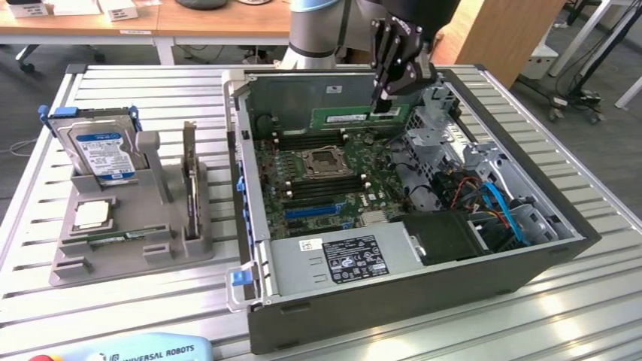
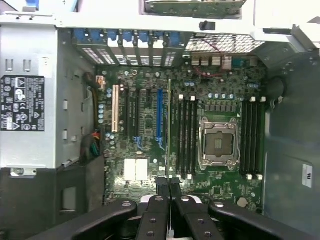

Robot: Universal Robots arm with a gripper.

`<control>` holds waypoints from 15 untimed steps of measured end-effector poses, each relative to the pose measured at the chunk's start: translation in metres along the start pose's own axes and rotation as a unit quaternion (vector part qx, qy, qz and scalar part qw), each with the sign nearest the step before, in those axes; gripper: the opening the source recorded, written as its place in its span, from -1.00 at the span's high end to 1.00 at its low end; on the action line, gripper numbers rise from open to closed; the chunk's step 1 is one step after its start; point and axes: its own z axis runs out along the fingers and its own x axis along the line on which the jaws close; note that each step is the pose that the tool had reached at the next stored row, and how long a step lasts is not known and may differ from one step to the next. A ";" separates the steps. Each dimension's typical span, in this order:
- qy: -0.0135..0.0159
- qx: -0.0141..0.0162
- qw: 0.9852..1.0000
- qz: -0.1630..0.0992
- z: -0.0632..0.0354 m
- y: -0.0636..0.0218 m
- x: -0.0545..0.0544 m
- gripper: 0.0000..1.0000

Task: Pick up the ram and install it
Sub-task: 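Pick up the ram and move it above insertion slot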

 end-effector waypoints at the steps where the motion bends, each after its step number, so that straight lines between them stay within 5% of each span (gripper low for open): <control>1: 0.000 0.000 1.000 0.000 0.0001 0.0000 -0.003 0.77; 15: 0.000 0.000 1.000 0.000 0.0016 -0.0002 -0.035 0.77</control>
